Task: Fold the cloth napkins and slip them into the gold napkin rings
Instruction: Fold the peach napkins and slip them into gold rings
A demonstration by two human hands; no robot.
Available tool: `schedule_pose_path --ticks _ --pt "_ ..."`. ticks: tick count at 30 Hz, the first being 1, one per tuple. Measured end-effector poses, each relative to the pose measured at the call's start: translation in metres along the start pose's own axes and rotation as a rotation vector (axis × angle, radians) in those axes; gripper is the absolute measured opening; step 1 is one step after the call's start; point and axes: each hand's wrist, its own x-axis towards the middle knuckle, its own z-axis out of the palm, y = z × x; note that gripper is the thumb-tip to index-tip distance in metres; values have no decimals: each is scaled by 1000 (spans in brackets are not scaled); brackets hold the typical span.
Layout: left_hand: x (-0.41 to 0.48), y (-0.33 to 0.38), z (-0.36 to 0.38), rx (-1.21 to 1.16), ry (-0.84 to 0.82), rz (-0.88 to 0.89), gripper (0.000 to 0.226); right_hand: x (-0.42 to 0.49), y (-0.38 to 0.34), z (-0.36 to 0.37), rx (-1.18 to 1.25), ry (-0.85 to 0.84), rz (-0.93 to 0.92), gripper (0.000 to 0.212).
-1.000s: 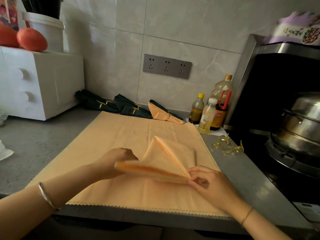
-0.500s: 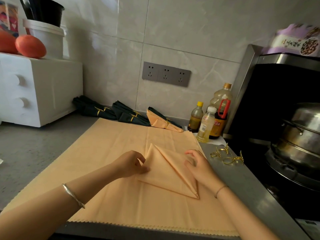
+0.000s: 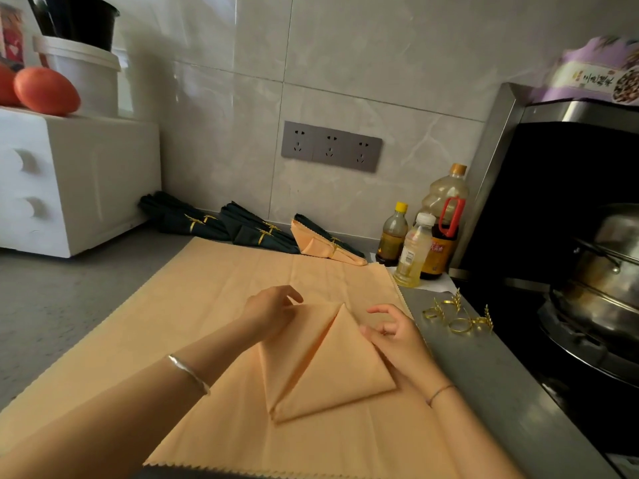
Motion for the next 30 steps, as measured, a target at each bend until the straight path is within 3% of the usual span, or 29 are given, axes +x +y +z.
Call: schedule_pose_path --ticks 5,7,9,12,13,16,17,18,20,21,23,26,30 --pt "-16 3 12 118 114 61 39 1 3 13 -74 28 -19 27" --pt "-38 10 12 195 49 66 52 1 3 15 -80 10 -43 28" --pt "-64 19 14 217 -94 41 77 3 3 15 -77 33 -79 29" --pt "-98 27 18 242 -241 30 135 4 5 16 -115 82 -86 32" --pt "-103 27 22 269 -256 34 132 4 6 16 -148 94 -84 33" --pt "-103 26 33 327 -233 58 81 4 8 17 -226 117 -98 32" --pt "-102 25 34 328 -219 80 74 3 8 18 -242 123 -92 30" --pt "-99 21 34 342 -213 104 74 2 8 18 -247 130 -82 28" --pt "-91 13 34 352 -211 169 98 0 7 19 -237 148 -66 23" --pt "-86 10 33 358 -217 200 114 0 6 18 -276 162 -77 20" --pt "-79 6 34 380 -220 225 124 -2 4 16 -448 189 -185 19" --pt "-78 6 37 362 -190 234 132 -5 -5 22 -580 -22 -419 38" --pt "-81 5 40 335 -137 217 145 -9 -10 38 -735 -427 -405 42"
